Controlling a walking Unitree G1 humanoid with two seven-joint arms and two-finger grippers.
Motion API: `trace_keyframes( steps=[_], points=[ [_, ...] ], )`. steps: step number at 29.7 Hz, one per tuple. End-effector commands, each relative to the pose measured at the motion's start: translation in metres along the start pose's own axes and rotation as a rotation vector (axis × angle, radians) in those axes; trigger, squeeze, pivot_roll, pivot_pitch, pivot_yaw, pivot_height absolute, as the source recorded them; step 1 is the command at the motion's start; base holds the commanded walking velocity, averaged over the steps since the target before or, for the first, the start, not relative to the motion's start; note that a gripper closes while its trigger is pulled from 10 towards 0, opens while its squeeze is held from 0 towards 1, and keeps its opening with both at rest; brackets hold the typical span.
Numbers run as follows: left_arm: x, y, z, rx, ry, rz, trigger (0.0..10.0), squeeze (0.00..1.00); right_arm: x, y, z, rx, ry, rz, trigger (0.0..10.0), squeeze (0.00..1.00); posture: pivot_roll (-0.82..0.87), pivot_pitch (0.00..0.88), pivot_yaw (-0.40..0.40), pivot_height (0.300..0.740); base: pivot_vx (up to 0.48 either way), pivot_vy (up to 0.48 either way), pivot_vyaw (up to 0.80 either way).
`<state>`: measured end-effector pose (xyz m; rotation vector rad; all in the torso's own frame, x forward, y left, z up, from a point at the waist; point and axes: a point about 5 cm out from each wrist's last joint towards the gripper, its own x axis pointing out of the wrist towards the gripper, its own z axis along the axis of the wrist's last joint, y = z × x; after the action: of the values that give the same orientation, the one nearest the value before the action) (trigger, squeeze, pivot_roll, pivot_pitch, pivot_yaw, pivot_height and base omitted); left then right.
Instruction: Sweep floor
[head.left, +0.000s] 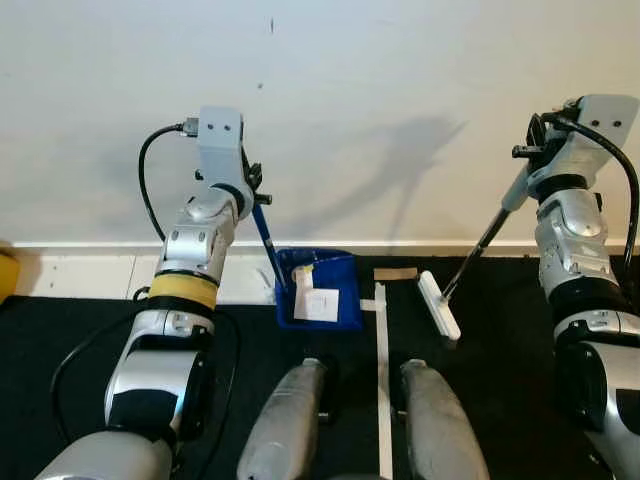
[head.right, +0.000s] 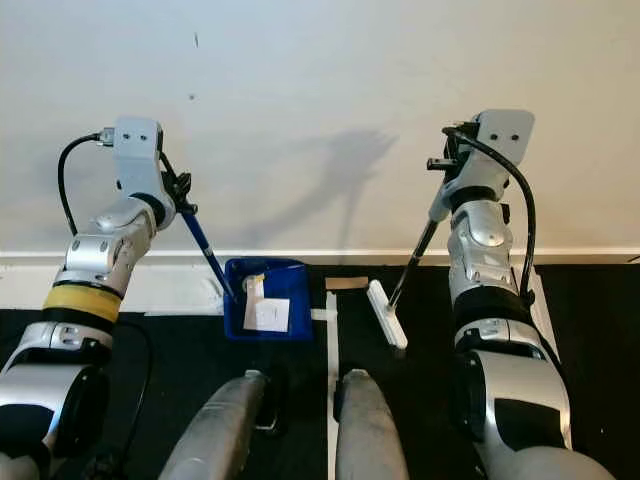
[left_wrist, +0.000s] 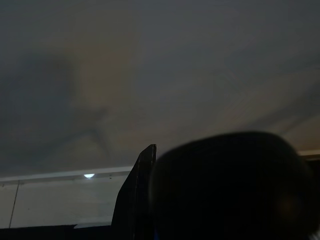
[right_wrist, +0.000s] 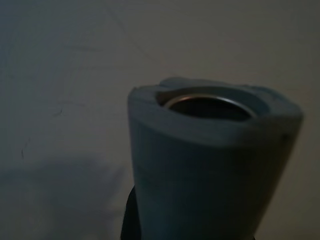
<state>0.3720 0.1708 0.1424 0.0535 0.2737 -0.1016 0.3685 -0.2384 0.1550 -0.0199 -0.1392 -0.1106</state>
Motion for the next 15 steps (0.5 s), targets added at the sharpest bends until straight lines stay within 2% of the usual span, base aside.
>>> trace_keyframes(
  steps=[1,3,7,11,15],
  points=[
    [0.001,-0.002,-0.011,-0.023,0.023,0.009,10.0,0.0,0.002,-0.001,0.005,-0.05,-0.021,0.011,10.0,0.0,0.01,0.281,0.077,0.74,0.0,0.0,0.0],
    [0.002,-0.003,-0.012,-0.027,0.023,0.01,10.0,0.0,0.002,-0.002,0.005,-0.058,-0.022,0.01,10.0,0.0,0.01,0.281,0.077,0.74,0.0,0.0,0.0],
    [0.001,-0.005,-0.025,-0.015,0.049,0.01,10.0,0.0,0.005,-0.008,0.015,-0.146,-0.069,-0.015,10.0,0.0,0.01,0.3,0.08,0.74,0.0,0.0,0.0],
    [-0.001,-0.006,-0.03,0.002,0.067,-0.002,10.0,0.0,0.008,-0.01,0.021,-0.175,-0.101,-0.04,10.0,0.0,0.03,0.317,0.079,0.74,0.0,0.0,0.0],
    [-0.006,-0.009,-0.037,0.02,0.08,-0.02,10.0,0.0,0.01,-0.015,0.027,-0.261,-0.117,-0.072,10.0,0.0,0.04,0.33,0.077,0.74,0.0,0.0,0.0]
  ],
)
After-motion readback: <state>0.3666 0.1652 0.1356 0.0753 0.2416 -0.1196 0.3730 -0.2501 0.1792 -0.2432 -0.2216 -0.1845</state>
